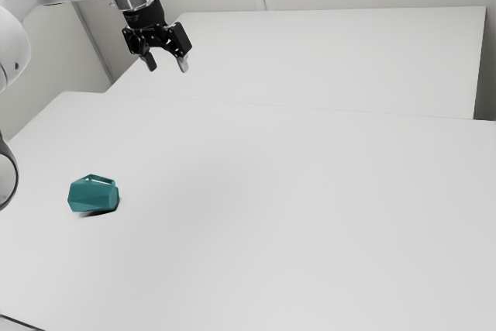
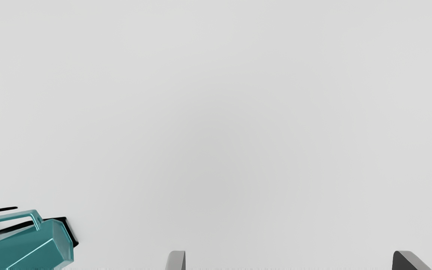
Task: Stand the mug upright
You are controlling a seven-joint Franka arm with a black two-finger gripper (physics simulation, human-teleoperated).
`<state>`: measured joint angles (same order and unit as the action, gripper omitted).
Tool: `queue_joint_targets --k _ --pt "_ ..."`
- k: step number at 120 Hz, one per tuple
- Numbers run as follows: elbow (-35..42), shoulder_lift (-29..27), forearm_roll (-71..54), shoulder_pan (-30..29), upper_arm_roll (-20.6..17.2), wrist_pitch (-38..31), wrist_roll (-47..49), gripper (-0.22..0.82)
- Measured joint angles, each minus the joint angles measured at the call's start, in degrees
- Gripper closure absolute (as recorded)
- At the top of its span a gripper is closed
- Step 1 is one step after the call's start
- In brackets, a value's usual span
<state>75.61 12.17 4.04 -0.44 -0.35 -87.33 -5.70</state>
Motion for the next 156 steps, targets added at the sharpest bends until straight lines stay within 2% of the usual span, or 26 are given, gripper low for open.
queue_joint_targets --k 56,68,86,104,125,136,156 --pt "0.45 -0.71 0.09 -0.28 0.37 0.76 0.02 0.0" --pt "2.84 -3.24 0.83 -0.35 3.14 1.31 -0.15 0.0" --pt "8.36 -6.05 8.13 -1.47 12.77 2.61 -2.53 0.0" --pt "10.0 -5.76 14.69 -9.19 15.51 4.06 -7.56 0.0" --pt "10.1 -4.02 20.08 -11.17 22.8 6.23 -14.88 0.0" --pt "10.08 -2.01 22.69 -14.67 24.14 7.26 -19.0 0.0" --pt "10.58 2.51 25.73 -19.32 24.38 8.64 -26.17 0.0"
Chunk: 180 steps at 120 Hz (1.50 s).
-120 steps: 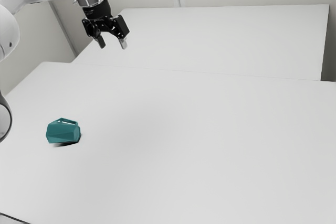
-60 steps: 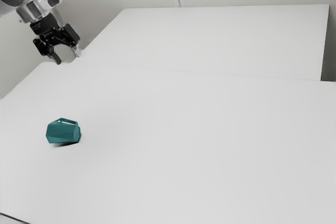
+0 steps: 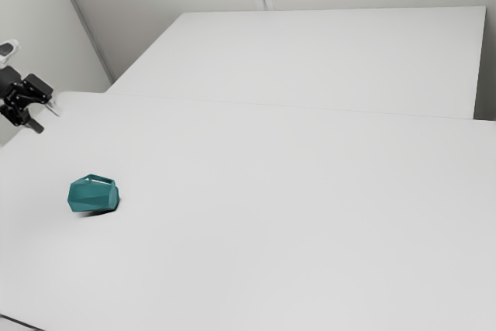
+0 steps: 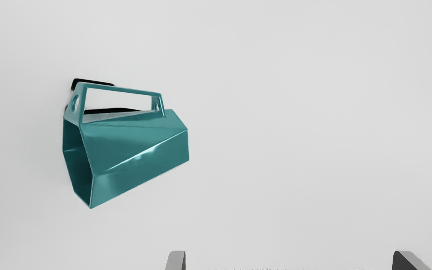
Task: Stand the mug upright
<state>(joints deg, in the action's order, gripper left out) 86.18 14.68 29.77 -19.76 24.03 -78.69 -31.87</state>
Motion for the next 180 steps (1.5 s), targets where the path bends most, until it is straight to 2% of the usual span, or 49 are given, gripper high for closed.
queue_joint_targets --k 43,65,105,144,152,171,180 --pt "11.34 1.21 0.41 -1.94 -0.04 -3.48 -10.24 0.0" --pt "11.82 4.24 2.2 -4.09 -0.04 -6.8 -13.54 0.0" --pt "12.45 10.49 9.86 -4.32 -0.43 -10.97 -17.51 0.0" --pt "16.08 11.55 15.76 -4.32 -1.08 -12.95 -19.81 0.01" --pt "16.69 11.55 16.09 -4.35 -1.07 -13.01 -20.19 0.07" --pt "17.85 11.47 16.43 -4.75 -1.08 -12.96 -20.95 0.42" --pt "17.8 11.03 16.49 -5.07 -1.02 -12.58 -21.26 0.55"
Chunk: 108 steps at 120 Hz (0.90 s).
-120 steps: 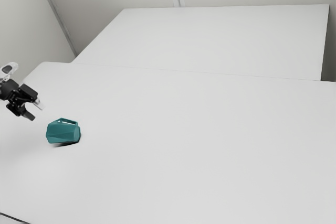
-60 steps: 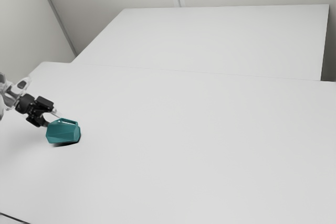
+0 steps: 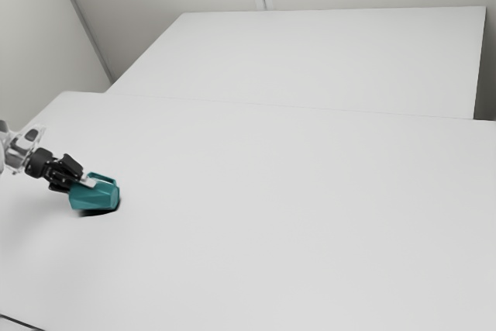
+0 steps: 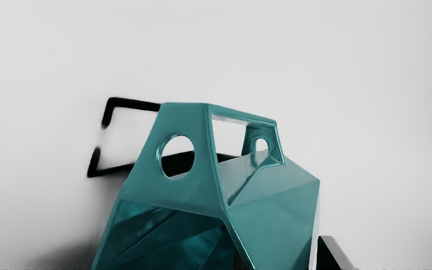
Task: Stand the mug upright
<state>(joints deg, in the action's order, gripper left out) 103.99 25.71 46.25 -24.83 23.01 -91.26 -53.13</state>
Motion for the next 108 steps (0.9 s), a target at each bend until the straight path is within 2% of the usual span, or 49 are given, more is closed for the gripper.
queue_joint_targets --k 8,27,64,87,108 --pt "-0.18 -0.51 0.03 -0.09 0.01 0.79 -0.24 0.62" --pt "-0.37 -1.32 0.15 -0.13 -0.87 2.35 -0.72 0.72" --pt "0.07 -4.68 0.65 0.37 -1.57 3.87 -1.34 0.76" --pt "0.27 -11.2 -2.56 7.58 -1.93 3.18 -0.2 0.77" --pt "1.69 -18.11 -13.07 14.75 -5.78 -1.99 4.17 0.78"
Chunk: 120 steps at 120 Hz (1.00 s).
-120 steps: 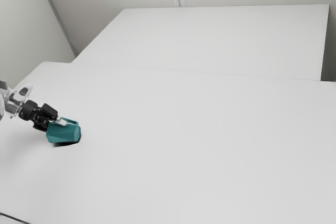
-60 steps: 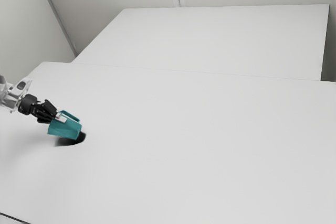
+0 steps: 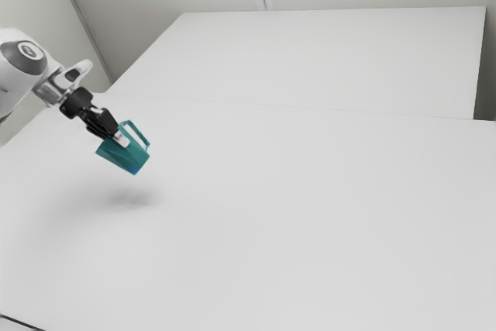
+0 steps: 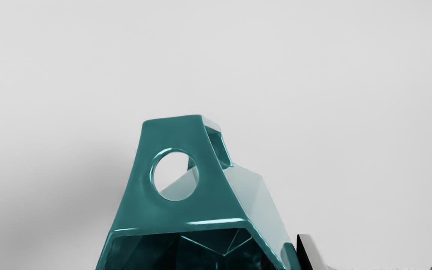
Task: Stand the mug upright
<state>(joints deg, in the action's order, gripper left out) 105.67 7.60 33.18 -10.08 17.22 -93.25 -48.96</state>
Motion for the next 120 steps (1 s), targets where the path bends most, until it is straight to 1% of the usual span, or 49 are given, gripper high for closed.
queue_joint_targets --k 15,27,42,57,74,91,106,120 --pt "3.25 -3.3 -7.7 4.72 -1.04 -5.98 4.3 0.78" --pt "3.77 -5.23 -15.22 6.78 -4.89 -10.24 8.97 0.78" --pt "4.05 -5.81 -23.87 8.82 -10.42 -15.04 15.47 0.78" --pt "6.23 -5.92 -28.78 12.96 -12.83 -19.33 21.55 0.78" --pt "10.82 -6.4 -30.75 16.31 -13.76 -24.13 27.24 0.78" --pt "13.24 -6.51 -31.46 17.46 -13.88 -27.56 31.82 0.78" --pt "15.07 -6.04 -32.23 16.63 -13.86 -30.0 35.11 0.78" --pt "16.3 -4.9 -33.04 13.43 -13.89 -32.01 37.67 0.78"
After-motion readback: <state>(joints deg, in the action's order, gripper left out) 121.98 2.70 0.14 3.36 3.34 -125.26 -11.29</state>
